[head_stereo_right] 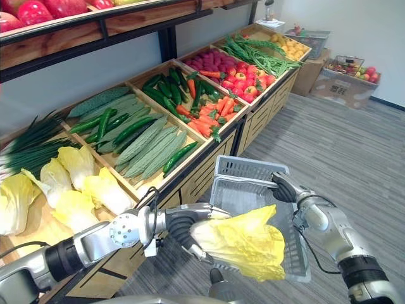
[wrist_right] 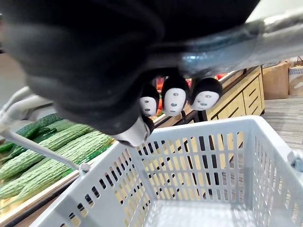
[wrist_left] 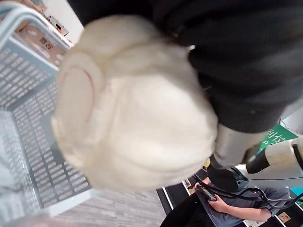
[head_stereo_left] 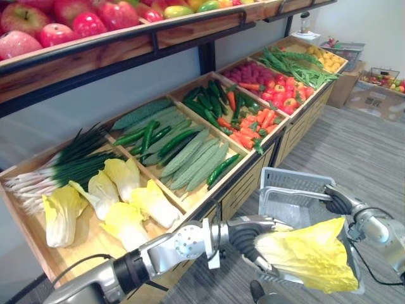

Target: Pick vegetable in the basket

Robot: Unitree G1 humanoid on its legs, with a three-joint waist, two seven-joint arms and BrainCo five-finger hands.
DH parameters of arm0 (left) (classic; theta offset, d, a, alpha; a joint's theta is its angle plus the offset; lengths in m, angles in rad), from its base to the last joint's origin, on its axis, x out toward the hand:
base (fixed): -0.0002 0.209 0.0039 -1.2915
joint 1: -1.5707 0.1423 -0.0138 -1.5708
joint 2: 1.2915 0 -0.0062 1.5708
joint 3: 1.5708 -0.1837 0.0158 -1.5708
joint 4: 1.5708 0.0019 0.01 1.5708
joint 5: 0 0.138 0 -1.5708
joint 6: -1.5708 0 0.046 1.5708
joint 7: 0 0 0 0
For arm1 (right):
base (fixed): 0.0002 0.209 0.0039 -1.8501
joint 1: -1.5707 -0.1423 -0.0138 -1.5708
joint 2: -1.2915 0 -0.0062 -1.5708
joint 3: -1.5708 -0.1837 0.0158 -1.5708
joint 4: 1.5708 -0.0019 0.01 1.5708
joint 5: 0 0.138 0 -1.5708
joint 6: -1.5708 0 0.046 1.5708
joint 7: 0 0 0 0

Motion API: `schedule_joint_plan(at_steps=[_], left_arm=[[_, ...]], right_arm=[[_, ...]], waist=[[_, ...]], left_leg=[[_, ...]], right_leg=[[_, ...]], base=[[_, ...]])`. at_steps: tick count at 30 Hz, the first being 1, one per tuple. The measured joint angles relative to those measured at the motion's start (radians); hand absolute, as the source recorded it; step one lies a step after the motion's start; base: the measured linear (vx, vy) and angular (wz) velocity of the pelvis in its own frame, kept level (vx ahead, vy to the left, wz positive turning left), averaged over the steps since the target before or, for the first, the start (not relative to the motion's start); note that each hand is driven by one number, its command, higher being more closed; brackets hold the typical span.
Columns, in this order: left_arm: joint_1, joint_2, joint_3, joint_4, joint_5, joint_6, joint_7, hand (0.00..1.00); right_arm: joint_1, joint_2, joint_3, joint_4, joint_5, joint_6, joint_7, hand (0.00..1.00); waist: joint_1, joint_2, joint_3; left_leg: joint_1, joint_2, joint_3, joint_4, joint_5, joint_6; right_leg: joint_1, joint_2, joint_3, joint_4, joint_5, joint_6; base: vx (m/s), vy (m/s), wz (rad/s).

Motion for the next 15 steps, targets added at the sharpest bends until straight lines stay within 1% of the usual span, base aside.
schedule_joint_plan(at_steps=[4, 6, 7, 8, 11, 13, 15], left_arm=[[-0.026, -0.025, -0.055, 0.051, 0.018, 0.0, 0.01, 1.0], [-0.038, -0.035, -0.071, 0.066, 0.055, 0.001, 0.027, 1.0], [-0.039, -0.046, -0.077, 0.085, 0.074, 0.001, 0.033, 1.0], [-0.041, -0.064, -0.079, 0.113, 0.095, 0.008, 0.04, 1.0], [-0.047, -0.106, -0.082, 0.189, 0.107, 0.031, 0.047, 1.0], [-0.061, -0.139, -0.082, 0.269, 0.133, 0.058, 0.072, 1.0], [-0.061, -0.157, -0.081, 0.322, 0.137, 0.076, 0.081, 1.0]], right_arm=[[-0.008, 0.0, 0.025, 0.0, -0.002, -0.02, 0.0, 1.0], [-0.022, -0.002, 0.049, 0.0, -0.002, -0.028, 0.005, 1.0], [-0.028, -0.002, 0.062, 0.0, -0.002, -0.029, 0.008, 1.0], [-0.033, -0.002, 0.075, -0.007, -0.001, -0.029, 0.014, 1.0], [-0.036, -0.002, 0.097, -0.031, -0.001, -0.039, 0.051, 1.0], [-0.052, -0.002, 0.127, -0.042, -0.001, -0.058, 0.085, 1.0], [-0.065, -0.003, 0.147, -0.05, -0.001, -0.065, 0.098, 1.0]], waist=[[-0.009, 0.006, -0.004], [-0.013, 0.008, -0.005], [-0.02, 0.009, -0.006], [-0.029, 0.01, -0.007], [-0.035, 0.014, -0.009], [-0.038, 0.014, -0.01], [-0.045, 0.017, -0.012]], left_leg=[[0.0, 0.002, 0.017, 0.02, -0.015, -0.001], [-0.002, 0.002, 0.03, 0.03, -0.021, -0.003], [-0.001, 0.002, 0.031, 0.032, -0.022, -0.003], [-0.002, 0.003, 0.034, 0.038, -0.025, -0.003], [0.002, 0.004, 0.05, 0.04, -0.027, -0.004], [0.001, 0.006, 0.072, 0.042, -0.027, -0.005], [0.001, 0.008, 0.084, 0.042, -0.027, -0.005]], right_leg=[[-0.009, 0.001, 0.013, 0.008, -0.002, -0.001], [-0.022, 0.002, 0.02, 0.024, -0.007, -0.004], [-0.023, 0.003, 0.02, 0.026, -0.009, -0.003], [-0.029, 0.003, 0.022, 0.034, -0.014, -0.004], [-0.037, 0.009, 0.029, 0.042, -0.021, -0.01], [-0.057, 0.017, 0.046, 0.055, -0.023, -0.013], [-0.066, 0.026, 0.055, 0.06, -0.02, -0.008]], base=[[-0.04, -0.01, -0.15], [-0.05, -0.018, -0.17], [-0.04, -0.019, -0.05], [-0.04, -0.018, -0.06], [-0.04, -0.019, -0.16], [-0.02, -0.016, -0.25], [0.0, -0.018, -0.19]])
